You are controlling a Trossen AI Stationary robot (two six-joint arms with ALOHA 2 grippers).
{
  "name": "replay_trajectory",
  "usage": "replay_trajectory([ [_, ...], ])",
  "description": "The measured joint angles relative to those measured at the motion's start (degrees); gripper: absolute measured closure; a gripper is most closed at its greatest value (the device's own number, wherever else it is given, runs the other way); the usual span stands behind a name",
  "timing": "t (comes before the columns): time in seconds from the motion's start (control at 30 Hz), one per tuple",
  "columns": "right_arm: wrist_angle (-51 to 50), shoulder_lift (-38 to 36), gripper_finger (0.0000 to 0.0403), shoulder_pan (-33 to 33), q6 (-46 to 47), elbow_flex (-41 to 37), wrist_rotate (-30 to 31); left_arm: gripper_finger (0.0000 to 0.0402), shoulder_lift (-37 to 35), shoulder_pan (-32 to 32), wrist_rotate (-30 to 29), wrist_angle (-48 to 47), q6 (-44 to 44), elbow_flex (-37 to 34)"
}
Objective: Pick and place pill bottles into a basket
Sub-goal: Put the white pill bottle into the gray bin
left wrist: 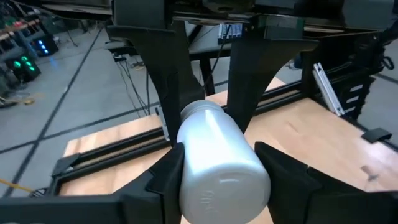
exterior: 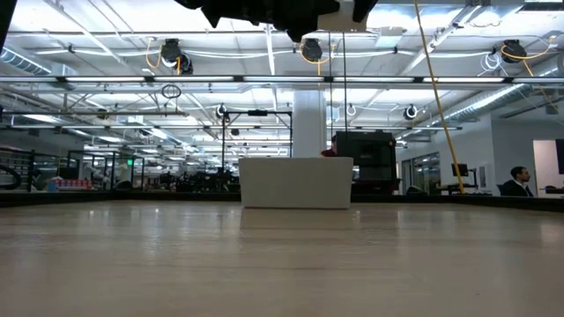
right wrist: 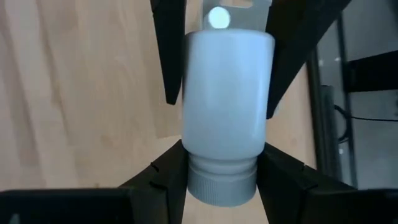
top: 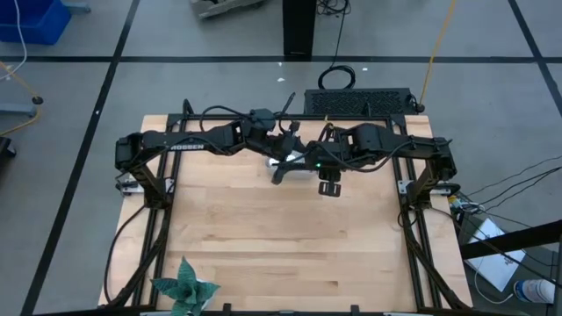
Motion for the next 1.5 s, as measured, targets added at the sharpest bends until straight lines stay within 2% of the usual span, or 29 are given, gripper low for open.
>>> replay_trajectory([
  [0.17, 0.2, -2.22, 0.0253, 0.58, 0.49, -0.13, 6.19, 0.0228, -0.11, 1.24, 0.37, -0.96, 0.93, 0.25],
  [0.33, 0.6, -6.87, 0.0197, 0.64, 3.84, -0.07, 17.18, 0.0228, -0.01, 2.99, 1.16, -4.09, 0.25, -0.18],
  [0.47, 0.36, -10.65, 0.0202, 0.51, 4.99, 0.13, 24.36, 0.0228, 0.11, 3.13, 1.79, -4.15, 0.37, -0.27],
  [0.57, 2.01, -12.93, 0.0221, 0.61, 5.57, -0.04, 24.94, 0.0228, -0.27, 3.92, 2.47, -3.66, 0.58, 0.13],
  [0.63, 3.72, -14.84, 0.0233, 0.57, 5.71, -0.02, 25.13, 0.0228, 0.28, 4.25, 6.15, -2.76, 0.38, -0.21],
  [0.77, 6.18, -16.82, 0.0251, 1.0, 5.44, 0.13, 25.03, 0.0228, -0.18, 4.83, 14.01, 5.21, -1.75, -0.04],
  [0.93, 5.99, -17.13, 0.0265, 1.2, 5.46, 0.0, 24.82, 0.0228, 0.04, 5.67, 16.01, 9.93, -2.79, -1.13],
  [1.0, 6.02, -17.31, 0.0268, 1.18, 5.16, 0.0, 24.87, 0.0228, 0.03, 5.77, 16.62, 18.24, -4.84, -3.8],
  [1.13, 6.46, -17.11, 0.0269, 1.2, 4.88, -0.6, 24.86, 0.0228, 0.0, 8.67, 18.68, 45.85, -16.34, -13.5],
  [1.27, 9.45, -17.97, 0.027, 1.18, 4.42, -3.53, 24.84, 0.0228, 0.02, 12.19, 15.54, 69.77, -27.89, -22.41],
  [1.37, 15.87, -19.1, 0.0272, 1.18, 0.69, -8.08, 24.58, 0.0228, 0.02, 13.31, 15.45, 78.53, -32.74, -25.79],
  [1.5, 36.01, -22.34, 0.0273, 0.62, -7.86, -19.19, 18.06, 0.0228, 0.02, 13.63, 17.03, 85.06, -36.57, -26.47],
])
